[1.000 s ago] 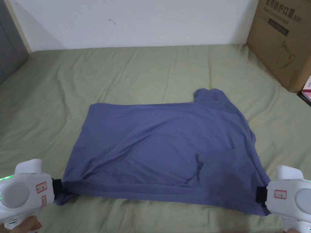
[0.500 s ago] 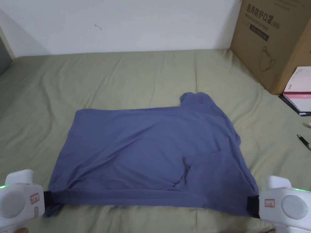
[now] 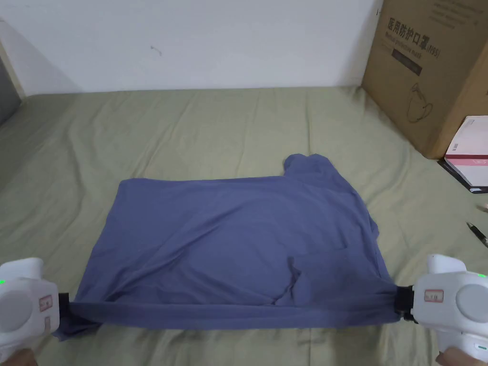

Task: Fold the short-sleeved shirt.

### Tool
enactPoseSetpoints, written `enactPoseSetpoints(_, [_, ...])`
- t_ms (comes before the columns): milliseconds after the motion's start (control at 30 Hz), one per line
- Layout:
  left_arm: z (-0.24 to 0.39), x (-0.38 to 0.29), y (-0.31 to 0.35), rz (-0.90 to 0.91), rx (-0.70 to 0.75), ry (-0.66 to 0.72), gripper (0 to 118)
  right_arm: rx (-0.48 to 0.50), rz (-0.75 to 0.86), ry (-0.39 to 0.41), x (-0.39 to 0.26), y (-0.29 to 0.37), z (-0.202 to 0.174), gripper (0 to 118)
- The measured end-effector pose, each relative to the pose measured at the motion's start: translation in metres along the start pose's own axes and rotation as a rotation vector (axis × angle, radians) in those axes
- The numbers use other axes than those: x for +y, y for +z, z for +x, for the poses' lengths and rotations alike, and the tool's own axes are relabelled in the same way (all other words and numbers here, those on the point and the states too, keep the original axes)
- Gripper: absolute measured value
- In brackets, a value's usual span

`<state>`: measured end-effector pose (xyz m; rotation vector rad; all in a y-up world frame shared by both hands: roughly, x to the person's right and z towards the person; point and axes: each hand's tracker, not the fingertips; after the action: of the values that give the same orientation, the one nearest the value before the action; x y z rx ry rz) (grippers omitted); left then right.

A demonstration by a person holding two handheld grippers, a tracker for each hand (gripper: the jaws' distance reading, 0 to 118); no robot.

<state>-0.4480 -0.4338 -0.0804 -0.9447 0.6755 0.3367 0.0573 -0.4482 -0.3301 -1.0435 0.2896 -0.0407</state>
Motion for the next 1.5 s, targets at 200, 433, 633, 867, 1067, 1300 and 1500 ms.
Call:
enactPoseSetpoints(200, [0.012, 0.052, -0.016, 0.033, 0.033, -0.074, 1, -0.001, 0.030, -0.023, 0.050, -0.013, -0.016, 4])
enactPoseSetpoints(433, [0.037, 0.102, -0.074, 0.001, 0.072, -0.180, 1, -0.055, -0.018, -0.012, 0.096, -0.074, -0.040, 4])
enactPoseSetpoints(633, [0.040, 0.104, -0.107, -0.040, 0.094, -0.220, 84, -0.113, -0.030, 0.064, 0.093, -0.095, -0.055, 75])
enactPoseSetpoints(867, [0.022, 0.090, -0.065, -0.013, 0.037, -0.183, 71, -0.009, 0.064, 0.115, 0.083, -0.043, -0.068, 62])
enactPoseSetpoints(1067, [0.018, 0.052, -0.026, 0.025, 0.010, -0.183, 0, 0.033, 0.068, 0.209, 0.051, -0.021, -0.092, 0])
enactPoseSetpoints(1300, [0.011, 0.017, -0.036, -0.007, -0.042, -0.109, 6, 0.081, -0.013, 0.178, 0.013, -0.040, -0.097, 0])
enactPoseSetpoints(1500, [0.001, 0.024, -0.068, -0.047, -0.061, -0.027, 88, 0.091, -0.026, 0.171, 0.012, -0.045, -0.091, 0])
